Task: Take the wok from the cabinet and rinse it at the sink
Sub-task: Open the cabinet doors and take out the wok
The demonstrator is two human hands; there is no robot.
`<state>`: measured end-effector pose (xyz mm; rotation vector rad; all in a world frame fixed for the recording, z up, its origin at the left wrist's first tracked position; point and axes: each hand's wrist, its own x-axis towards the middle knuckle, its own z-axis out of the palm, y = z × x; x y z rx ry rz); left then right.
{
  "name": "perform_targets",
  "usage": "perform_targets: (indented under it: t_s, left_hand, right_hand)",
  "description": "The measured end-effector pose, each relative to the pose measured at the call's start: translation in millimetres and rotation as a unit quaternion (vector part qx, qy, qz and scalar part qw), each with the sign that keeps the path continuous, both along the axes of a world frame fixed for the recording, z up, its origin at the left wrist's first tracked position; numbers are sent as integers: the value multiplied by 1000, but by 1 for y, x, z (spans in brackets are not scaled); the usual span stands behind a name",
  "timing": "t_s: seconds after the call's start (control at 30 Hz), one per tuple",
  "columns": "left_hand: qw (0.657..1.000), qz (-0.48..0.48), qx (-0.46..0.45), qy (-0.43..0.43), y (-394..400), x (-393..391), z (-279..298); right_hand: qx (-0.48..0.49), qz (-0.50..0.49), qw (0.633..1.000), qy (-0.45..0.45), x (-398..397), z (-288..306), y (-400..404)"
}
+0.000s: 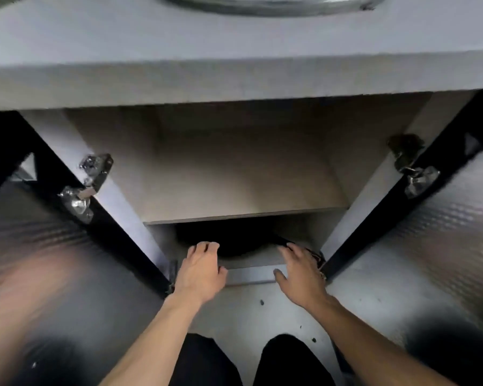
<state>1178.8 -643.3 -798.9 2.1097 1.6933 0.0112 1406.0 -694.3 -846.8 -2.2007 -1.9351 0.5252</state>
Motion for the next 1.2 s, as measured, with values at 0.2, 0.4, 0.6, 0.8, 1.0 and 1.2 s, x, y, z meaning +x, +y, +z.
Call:
perform_targets:
  t_s: [0.2,0.4,0.6,0.8,1.0,1.2]
  left_hand:
    - [999,-25,31,9,25,6,-88]
    - [997,-51,48,19,41,10,-134]
    - [993,-69,82,39,50,20,-174]
    - [991,-63,108,44,56,23,-195]
    - [992,-58,105,47,58,16,-209]
    - [983,-74,155,58,63,13,-223]
  right_hand:
    - [31,-11,999,2,14,-86,25]
    - [62,-18,998,-16,31,-128,39]
    - [84,11,994,-76,44,-153,59]
    - [53,28,993,-100,51,-166,72]
    - [15,10,995,-99,50,-172,80]
    - [2,23,991,-129,51,-178,80]
